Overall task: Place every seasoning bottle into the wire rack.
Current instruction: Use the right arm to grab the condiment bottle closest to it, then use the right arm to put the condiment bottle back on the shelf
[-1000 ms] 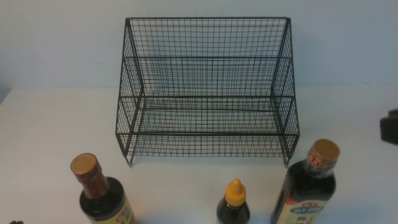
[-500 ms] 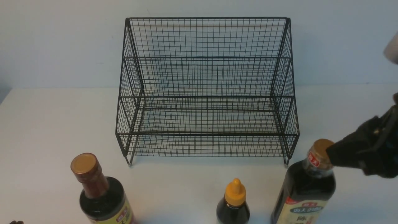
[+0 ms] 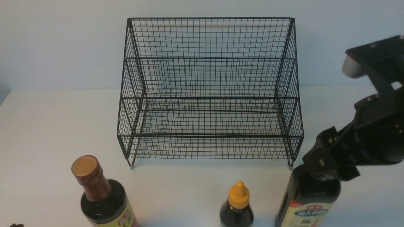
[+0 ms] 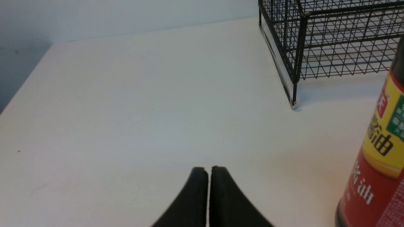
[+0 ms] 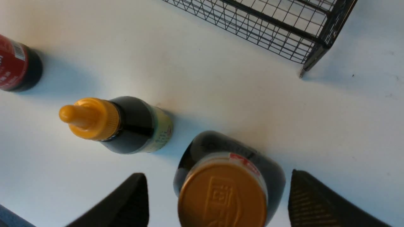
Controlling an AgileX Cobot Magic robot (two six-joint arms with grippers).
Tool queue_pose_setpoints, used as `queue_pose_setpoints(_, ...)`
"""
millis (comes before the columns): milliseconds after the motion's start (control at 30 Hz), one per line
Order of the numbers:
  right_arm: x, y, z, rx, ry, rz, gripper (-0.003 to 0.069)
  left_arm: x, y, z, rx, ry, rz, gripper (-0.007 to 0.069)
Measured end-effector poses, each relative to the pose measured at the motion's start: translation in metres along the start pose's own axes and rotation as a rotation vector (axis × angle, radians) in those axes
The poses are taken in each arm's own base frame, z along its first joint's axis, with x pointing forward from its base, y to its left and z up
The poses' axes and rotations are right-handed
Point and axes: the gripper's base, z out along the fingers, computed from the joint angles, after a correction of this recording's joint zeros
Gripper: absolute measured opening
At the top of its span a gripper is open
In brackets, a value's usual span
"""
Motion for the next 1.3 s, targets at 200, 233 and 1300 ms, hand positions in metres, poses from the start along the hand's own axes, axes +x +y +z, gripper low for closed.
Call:
queue_pose_setpoints(200,-0.005,0.000,0.018,0.008,0.056,0.006,0.0563,0.000,0.000,0.000,0.000,0.000,0.000,-0.0004)
queue_pose_setpoints(233,-0.005,0.000,0.020,0.009,0.061,0.009,0.0562,0.000,0.000,0.000,0.000,0.000,0.000,-0.0004)
queue_pose_setpoints(1300,-0.059,-0.001,-0.063,0.097,-0.178,0.011,0.0331,0.000,0.000,0.000,0.000,0.000,0.000,-0.0004)
